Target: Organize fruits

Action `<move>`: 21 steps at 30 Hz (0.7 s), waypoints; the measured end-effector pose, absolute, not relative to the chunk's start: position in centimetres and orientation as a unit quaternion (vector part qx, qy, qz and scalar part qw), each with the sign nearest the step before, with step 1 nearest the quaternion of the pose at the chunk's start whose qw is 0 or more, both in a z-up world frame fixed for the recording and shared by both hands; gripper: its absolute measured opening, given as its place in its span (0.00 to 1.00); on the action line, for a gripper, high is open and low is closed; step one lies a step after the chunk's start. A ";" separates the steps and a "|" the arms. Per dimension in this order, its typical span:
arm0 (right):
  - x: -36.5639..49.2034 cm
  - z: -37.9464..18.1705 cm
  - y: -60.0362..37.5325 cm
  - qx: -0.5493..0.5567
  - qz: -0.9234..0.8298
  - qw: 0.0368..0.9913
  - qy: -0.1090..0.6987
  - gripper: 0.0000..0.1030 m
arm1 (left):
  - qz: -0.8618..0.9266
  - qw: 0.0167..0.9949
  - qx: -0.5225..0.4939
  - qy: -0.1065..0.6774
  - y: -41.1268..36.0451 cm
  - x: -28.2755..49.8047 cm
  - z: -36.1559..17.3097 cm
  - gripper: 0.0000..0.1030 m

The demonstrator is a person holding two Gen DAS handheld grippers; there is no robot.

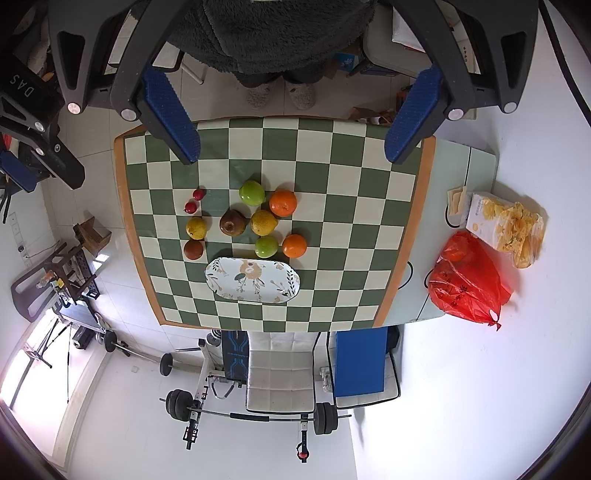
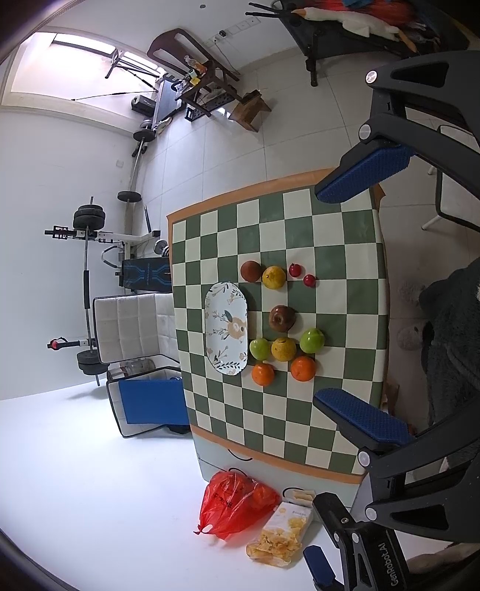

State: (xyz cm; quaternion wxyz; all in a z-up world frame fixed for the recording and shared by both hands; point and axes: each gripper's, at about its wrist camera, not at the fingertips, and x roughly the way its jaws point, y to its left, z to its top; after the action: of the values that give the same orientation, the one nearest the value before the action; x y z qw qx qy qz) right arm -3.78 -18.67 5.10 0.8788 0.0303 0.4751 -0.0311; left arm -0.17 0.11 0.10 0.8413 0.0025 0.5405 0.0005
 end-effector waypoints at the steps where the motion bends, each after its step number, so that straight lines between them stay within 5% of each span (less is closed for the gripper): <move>1: -3.7 5.2 -18.7 0.031 -0.031 0.879 0.475 1.00 | 0.001 0.841 0.003 0.540 0.1 -0.2 0.1 0.99; 21: -4.4 6.1 -18.8 0.031 -0.028 0.881 0.472 1.00 | 0.000 0.843 0.002 0.538 0.1 -0.2 0.1 0.99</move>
State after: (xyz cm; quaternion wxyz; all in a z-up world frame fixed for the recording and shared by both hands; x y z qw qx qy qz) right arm -4.36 -18.76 6.12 0.8808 0.0313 0.4716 -0.0279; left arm -0.25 0.14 0.10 0.8428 0.0021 0.5383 -0.0001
